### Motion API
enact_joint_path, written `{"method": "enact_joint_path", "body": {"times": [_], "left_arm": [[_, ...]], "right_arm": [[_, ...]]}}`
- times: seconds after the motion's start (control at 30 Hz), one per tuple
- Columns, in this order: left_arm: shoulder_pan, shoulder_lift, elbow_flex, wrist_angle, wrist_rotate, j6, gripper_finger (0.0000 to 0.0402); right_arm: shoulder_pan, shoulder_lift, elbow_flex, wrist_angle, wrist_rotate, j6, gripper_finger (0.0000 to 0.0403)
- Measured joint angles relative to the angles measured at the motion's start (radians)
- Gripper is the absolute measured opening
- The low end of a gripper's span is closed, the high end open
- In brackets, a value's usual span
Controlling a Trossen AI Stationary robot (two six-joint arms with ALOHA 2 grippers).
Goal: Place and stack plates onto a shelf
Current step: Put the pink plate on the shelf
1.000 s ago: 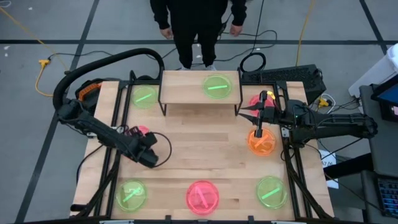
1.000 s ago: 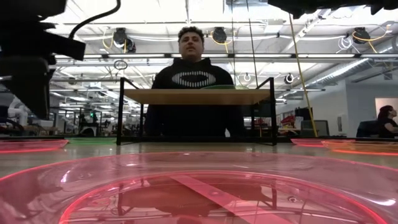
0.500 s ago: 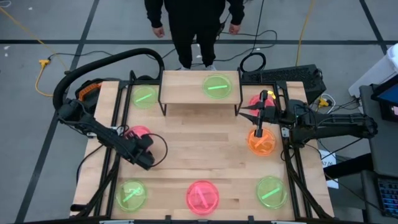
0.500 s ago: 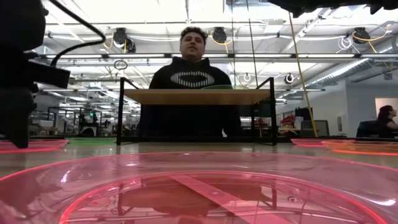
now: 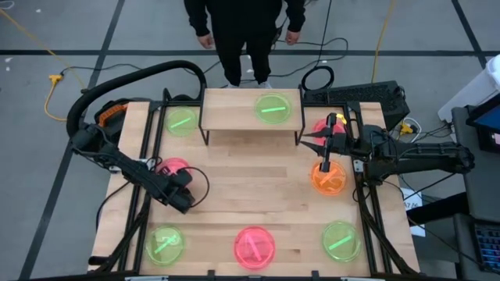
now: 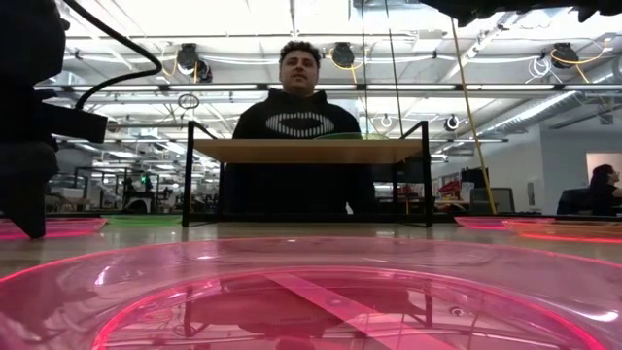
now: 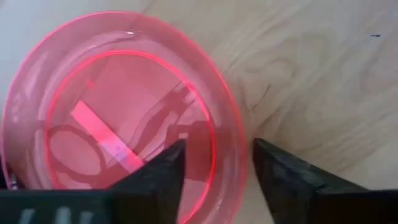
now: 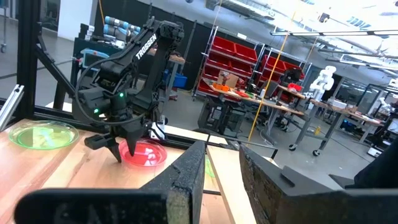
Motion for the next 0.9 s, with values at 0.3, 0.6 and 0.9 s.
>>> {"method": "enact_joint_path", "body": {"times": [0.3,0.6,0.9], "left_arm": [[0.001,0.002,-0.002,0.008,-0.002,-0.012,0.0045],[0.002,0.003,0.014,-0.011,0.008,-0.023,0.0004],[-0.013,0.003,0.161,-0.133,-0.026,-0.026,0.0002]], "right_arm": [[0.000,0.000,0.000,0.000,0.000,0.000,0.0086],[0.000,0.020,0.000,0.006,0.015,-0.007,0.0086],[0.000,0.066,0.000,0.022,0.035,-0.049,0.0086]]}}
